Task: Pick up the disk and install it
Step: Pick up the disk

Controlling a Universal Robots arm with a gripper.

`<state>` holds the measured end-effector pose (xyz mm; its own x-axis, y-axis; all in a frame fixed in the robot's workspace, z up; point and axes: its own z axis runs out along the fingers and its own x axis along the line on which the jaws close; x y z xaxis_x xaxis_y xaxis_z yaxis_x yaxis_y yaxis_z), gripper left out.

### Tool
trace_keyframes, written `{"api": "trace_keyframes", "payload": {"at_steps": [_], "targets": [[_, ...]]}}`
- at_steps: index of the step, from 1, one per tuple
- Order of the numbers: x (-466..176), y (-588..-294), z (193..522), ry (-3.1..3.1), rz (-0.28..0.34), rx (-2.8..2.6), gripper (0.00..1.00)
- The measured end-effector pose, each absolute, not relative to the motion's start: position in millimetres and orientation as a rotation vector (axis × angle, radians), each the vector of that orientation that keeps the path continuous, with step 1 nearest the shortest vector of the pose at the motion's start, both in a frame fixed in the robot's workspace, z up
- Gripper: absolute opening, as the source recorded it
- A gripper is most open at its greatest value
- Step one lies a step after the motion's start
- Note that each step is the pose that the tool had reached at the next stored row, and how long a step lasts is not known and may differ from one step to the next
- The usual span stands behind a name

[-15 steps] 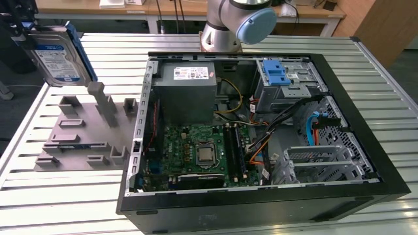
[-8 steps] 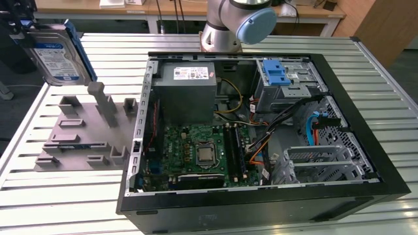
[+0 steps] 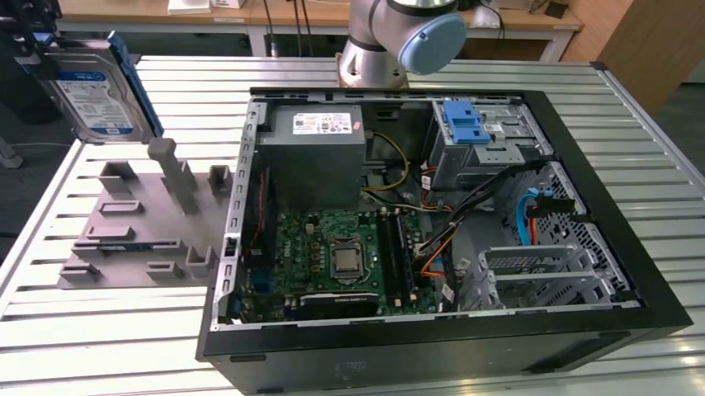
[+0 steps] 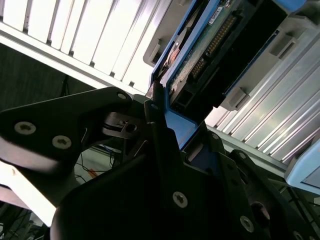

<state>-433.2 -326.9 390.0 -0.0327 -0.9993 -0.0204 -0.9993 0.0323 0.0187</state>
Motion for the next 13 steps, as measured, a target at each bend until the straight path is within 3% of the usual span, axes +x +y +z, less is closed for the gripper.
{"api": "trace_keyframes", "payload": {"at_steps": [13], "targets": [[-433.2,-326.9,400.8,2.256,0.043,-2.184,0.36]]}}
